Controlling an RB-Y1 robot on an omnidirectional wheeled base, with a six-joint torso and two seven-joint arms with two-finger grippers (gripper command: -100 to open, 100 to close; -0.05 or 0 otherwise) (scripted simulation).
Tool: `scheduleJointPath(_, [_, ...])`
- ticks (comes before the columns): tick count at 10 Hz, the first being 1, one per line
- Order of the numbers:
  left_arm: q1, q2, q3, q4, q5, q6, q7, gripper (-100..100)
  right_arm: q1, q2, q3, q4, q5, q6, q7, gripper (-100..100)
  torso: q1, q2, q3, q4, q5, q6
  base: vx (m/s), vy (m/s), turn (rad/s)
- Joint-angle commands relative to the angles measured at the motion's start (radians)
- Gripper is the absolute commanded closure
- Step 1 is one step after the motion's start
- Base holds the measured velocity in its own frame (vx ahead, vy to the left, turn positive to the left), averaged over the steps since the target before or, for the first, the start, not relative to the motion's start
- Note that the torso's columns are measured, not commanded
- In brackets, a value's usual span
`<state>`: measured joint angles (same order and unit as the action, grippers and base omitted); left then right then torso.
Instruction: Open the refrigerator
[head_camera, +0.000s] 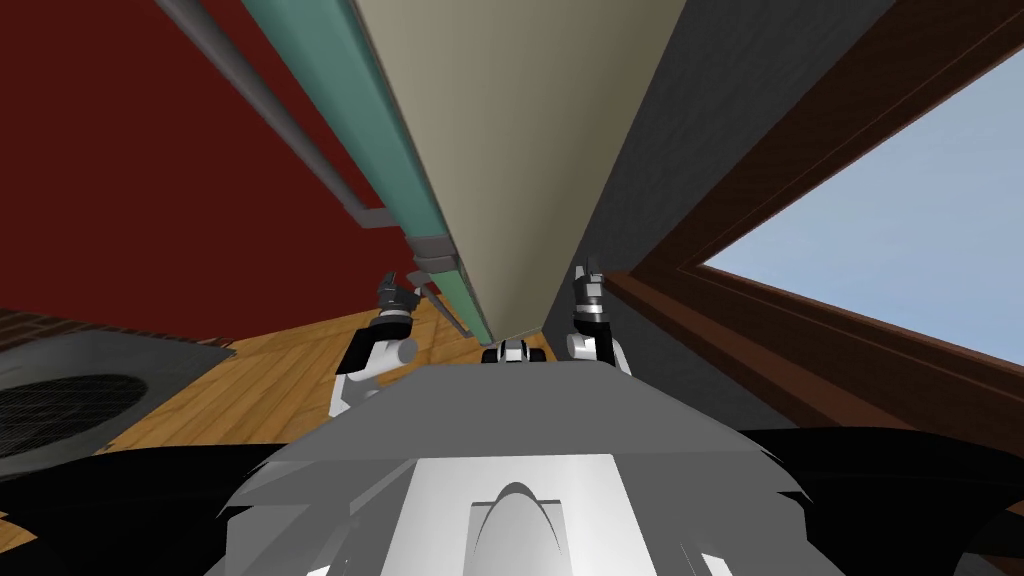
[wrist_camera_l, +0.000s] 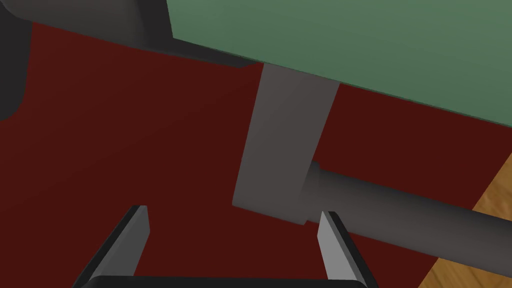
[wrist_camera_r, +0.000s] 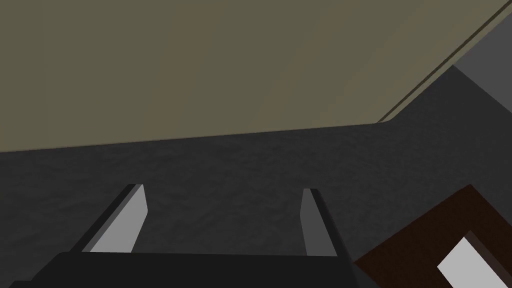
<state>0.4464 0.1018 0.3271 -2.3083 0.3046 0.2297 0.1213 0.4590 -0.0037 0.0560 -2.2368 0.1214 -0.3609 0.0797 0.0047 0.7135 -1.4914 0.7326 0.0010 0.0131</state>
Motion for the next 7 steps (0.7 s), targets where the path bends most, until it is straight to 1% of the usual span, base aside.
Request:
scheduleJointPath(1, [-0.02, -0.001, -0.015, 0.026, -0.006, -0.019, -0.004, 100, 0.0, 0.0, 0.0, 0.0, 0.0, 0.0, 0.0, 0, -0.002, 0.003, 0.002, -0.001, 0.001, -0.001, -0.073, -0.017, -0.101])
scheduleJointPath(2, [-0.003, 0.001, -0.001, 0.019, -0.002, -0.004, -0.001, 100, 0.0, 0.0, 0.0, 0.0, 0.0, 0.0, 0.0, 0, -0.005, 0.007, 0.004, 0.003, -0.002, 0.001, -0.058, -0.009, -0.022])
scheduleJointPath(3, [-0.001, 0.015, -0.014, 0.02, 0.006, -0.004, 0.001, 100, 0.0, 0.0, 0.0, 0.0, 0.0, 0.0, 0.0, 0, -0.008, 0.012, 0.007, 0.005, -0.005, -0.006, -0.02, 0.176, -0.049])
scheduleJointPath(4, [-0.001, 0.015, -0.014, 0.02, 0.006, -0.004, 0.001, 100, 0.0, 0.0, 0.0, 0.0, 0.0, 0.0, 0.0, 0, 0.002, 0.013, 0.007, 0.006, -0.003, -0.004, -0.031, 0.27, -0.044])
scheduleJointPath(5, [-0.001, 0.03, -0.026, 0.016, 0.015, -0.006, 0.003, 100, 0.0, 0.0, 0.0, 0.0, 0.0, 0.0, 0.0, 0, 0.004, 0.012, 0.006, 0.006, -0.002, -0.005, -0.045, 0.286, -0.071])
scheduleJointPath(6, [-0.001, 0.03, -0.026, 0.016, 0.015, -0.006, 0.003, 100, 0.0, -0.001, 0.0, 0.0, 0.0, 0.0, 0.0, 0, 0.0, 0.01, 0.005, 0.004, -0.002, -0.003, -0.076, 0.273, -0.069])
scheduleJointPath(7, [-0.001, 0.045, -0.037, 0.011, 0.023, -0.008, 0.005, 100, 0.0, 0.0, 0.0, 0.0, 0.0, 0.0, 0.0, 0, -0.006, 0.011, 0.006, 0.004, -0.003, -0.005, -0.052, 0.32, -0.12])
